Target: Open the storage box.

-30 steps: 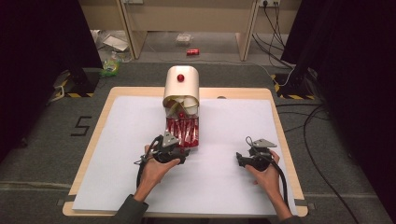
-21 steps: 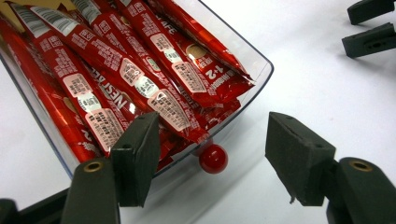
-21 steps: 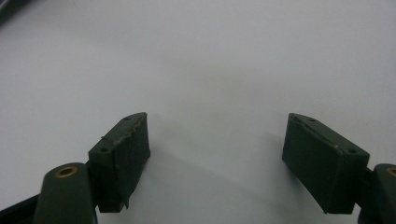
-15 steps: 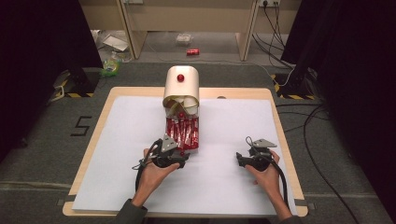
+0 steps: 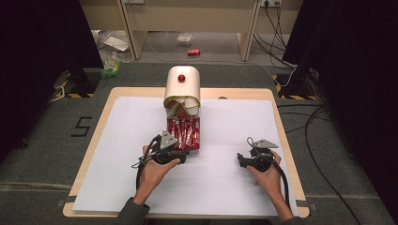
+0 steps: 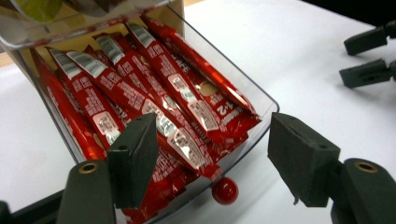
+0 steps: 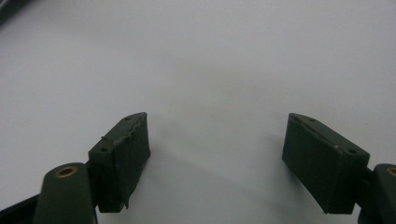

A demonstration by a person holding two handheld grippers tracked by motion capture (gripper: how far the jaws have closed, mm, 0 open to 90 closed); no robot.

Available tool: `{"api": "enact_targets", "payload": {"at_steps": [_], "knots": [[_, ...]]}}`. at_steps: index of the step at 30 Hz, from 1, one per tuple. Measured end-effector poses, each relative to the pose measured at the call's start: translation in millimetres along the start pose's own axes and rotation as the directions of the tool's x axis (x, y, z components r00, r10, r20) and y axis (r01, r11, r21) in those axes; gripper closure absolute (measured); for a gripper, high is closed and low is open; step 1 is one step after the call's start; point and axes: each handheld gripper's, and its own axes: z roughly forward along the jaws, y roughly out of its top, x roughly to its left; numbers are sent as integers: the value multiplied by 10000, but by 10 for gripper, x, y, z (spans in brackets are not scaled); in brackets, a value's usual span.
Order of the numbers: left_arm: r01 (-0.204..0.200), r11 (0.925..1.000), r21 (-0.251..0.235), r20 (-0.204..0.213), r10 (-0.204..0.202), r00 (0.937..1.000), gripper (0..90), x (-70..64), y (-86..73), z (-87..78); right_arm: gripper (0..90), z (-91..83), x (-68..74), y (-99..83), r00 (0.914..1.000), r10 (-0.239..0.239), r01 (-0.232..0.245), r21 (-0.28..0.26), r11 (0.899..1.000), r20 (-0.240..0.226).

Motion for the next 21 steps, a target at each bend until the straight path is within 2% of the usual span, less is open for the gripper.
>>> {"api": "enact_targets", "payload": {"at_steps": [12, 21], "knots": [[385, 9986, -375, -149, -391, 9991, 303, 191, 227, -88, 233, 2, -3, 0, 10000, -19, 19, -9, 10000, -11], [691, 9966, -459, -94, -696, 9975, 285, 292, 267, -78, 233, 2, -4, 1, 10000, -13, 13, -9, 10000, -23]]}}
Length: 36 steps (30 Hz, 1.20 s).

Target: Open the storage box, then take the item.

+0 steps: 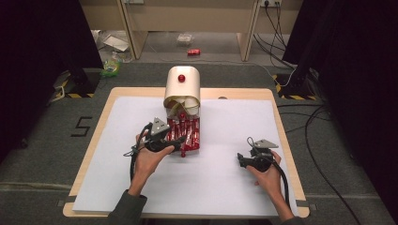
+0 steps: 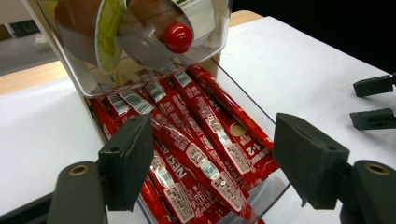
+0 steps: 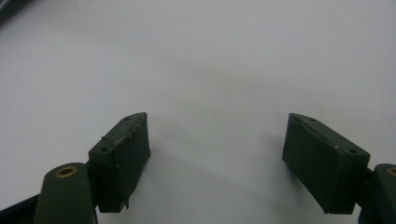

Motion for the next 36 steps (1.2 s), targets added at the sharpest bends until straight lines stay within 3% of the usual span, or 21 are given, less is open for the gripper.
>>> {"api": "enact_targets", "payload": {"at_steps": [8, 12, 18, 23, 36], "knots": [[-174, 9997, 172, -24, 175, 9998, 281, 32, 44, 108, 233, -1, 1, 1, 10000, 39, -39, 16, 10000, -2], [-199, 9987, 479, -57, 202, 9998, 288, 19, 33, 212, 232, 0, 1, 1, 10000, 66, -66, 10, 10000, 5], [-148, 9987, 490, -192, 158, 9997, 306, 38, 30, 272, 232, 0, 0, 1, 10000, 60, -60, 15, 10000, 0], [-194, 9983, 549, -370, 214, 9991, 340, 60, 32, 342, 232, 0, 0, 1, 10000, 56, -56, 14, 10000, -6], [-282, 9966, 768, -356, 310, 9989, 431, 33, -3, 417, 232, 0, 1, 1, 10000, 45, -45, 14, 10000, -4]]}}
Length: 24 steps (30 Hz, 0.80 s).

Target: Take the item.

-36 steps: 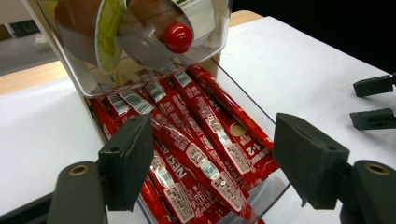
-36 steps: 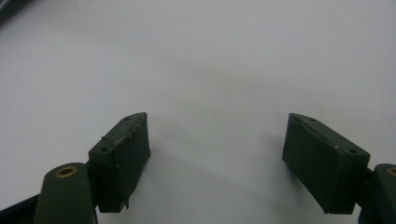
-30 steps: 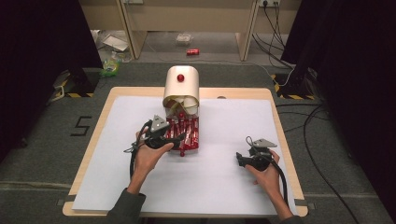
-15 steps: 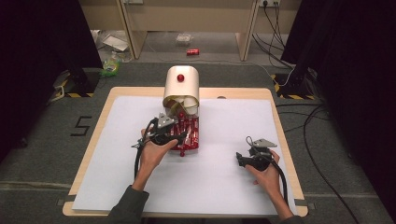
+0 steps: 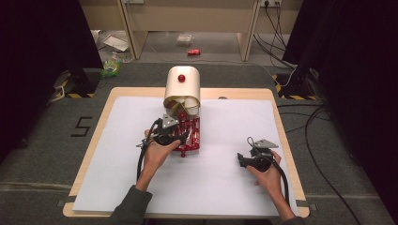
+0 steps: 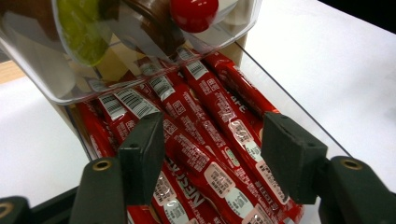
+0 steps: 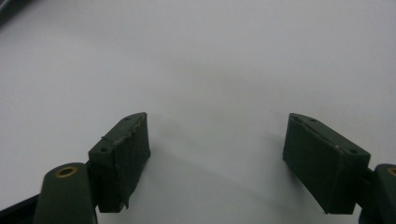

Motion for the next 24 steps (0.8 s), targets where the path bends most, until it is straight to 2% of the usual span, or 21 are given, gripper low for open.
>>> {"api": "enact_targets", "payload": {"at_steps": [6, 14, 21, 24], "knots": [[-150, 9998, -119, -124, 148, 9998, 490, -9, -14, -18, 232, 1, -3, 0, 10000, -50, 50, -11, 10000, -3], [-289, 9994, 173, -173, 292, 9994, 575, 14, -45, 9, 232, 0, 0, 0, 10000, -15, 15, 0, 10000, 3], [-209, 9990, 394, -139, 215, 9997, 600, 37, -67, 32, 232, -1, 1, -1, 10000, -15, 15, -2, 10000, -1], [-51, 9989, 457, -100, 56, 9999, 595, 48, -84, 51, 232, 1, -1, -1, 10000, -43, 43, -10, 10000, -7]]}}
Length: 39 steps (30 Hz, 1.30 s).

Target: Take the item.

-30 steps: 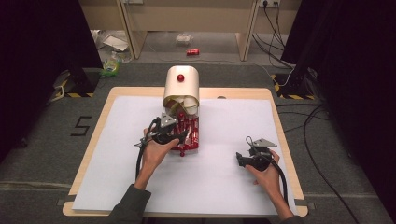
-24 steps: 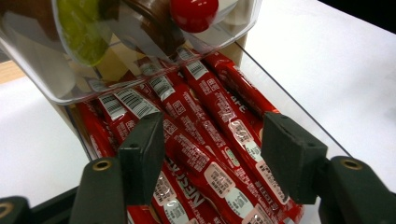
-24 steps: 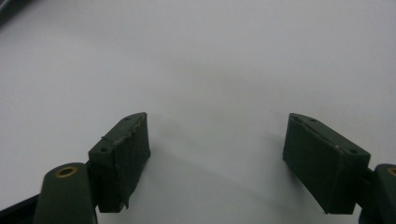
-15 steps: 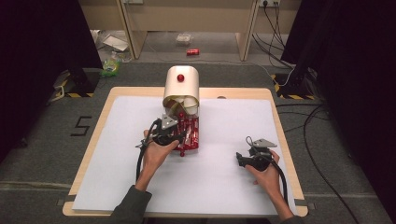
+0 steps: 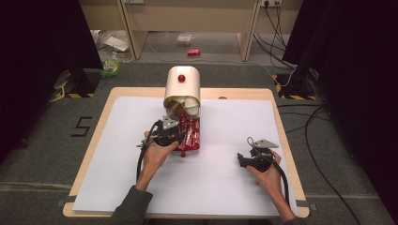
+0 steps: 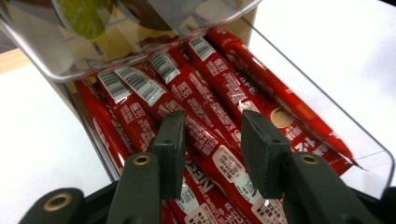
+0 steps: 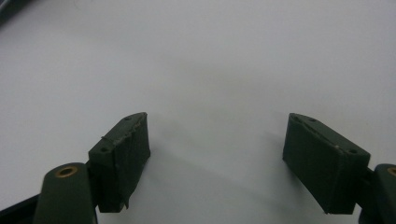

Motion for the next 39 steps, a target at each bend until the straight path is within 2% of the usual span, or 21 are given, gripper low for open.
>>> {"api": "enact_targets", "payload": {"at_steps": [3, 7, 12, 18, 20, 22, 23, 26, 30, 33, 39], "knots": [[306, 9995, 11, 178, -306, 9994, 552, 2, -12, 17, 232, 0, 0, 0, 10000, -1, 1, 2, 10000, 2], [123, 9999, 61, 88, -124, 9999, 545, -31, -14, 46, 232, -1, 1, 0, 10000, 18, -18, 8, 10000, 13], [422, 9991, -72, 377, -419, 9984, 638, 41, -34, 32, 232, -1, 1, 0, 10000, 25, -25, 9, 10000, 11], [348, 9992, -210, 424, -339, 9985, 688, 51, -40, 16, 232, -1, 1, 0, 10000, 25, -25, 8, 10000, 12], [376, 9988, -325, 498, -360, 9981, 727, 75, -35, -7, 232, -1, 1, 0, 10000, 27, -27, 10, 10000, 11], [329, 9982, -509, 382, -310, 9988, 801, 102, -28, -45, 232, 0, 1, 0, 10000, 34, -34, 9, 10000, 10], [182, 9988, -463, 249, -171, 9995, 820, 117, -24, -64, 232, -1, 1, 0, 10000, 28, -28, 11, 10000, 10], [161, 9987, -474, 310, -146, 9994, 860, 155, -31, -92, 232, 0, 1, 0, 10000, 37, -37, 13, 10000, 7], [-97, 9991, -424, 231, 107, 9997, 861, 150, -25, -123, 231, 0, 2, 1, 10000, 36, -36, 13, 10000, 9], [-145, 9994, -319, 220, 152, 9996, 860, 137, -34, -111, 231, 0, 2, 1, 10000, 38, -38, 13, 10000, 11], [-234, 9996, -130, 172, 236, 9996, 777, 93, -77, -29, 230, 2, 2, 2, 10000, 63, -63, 33, 10000, 1]]}}
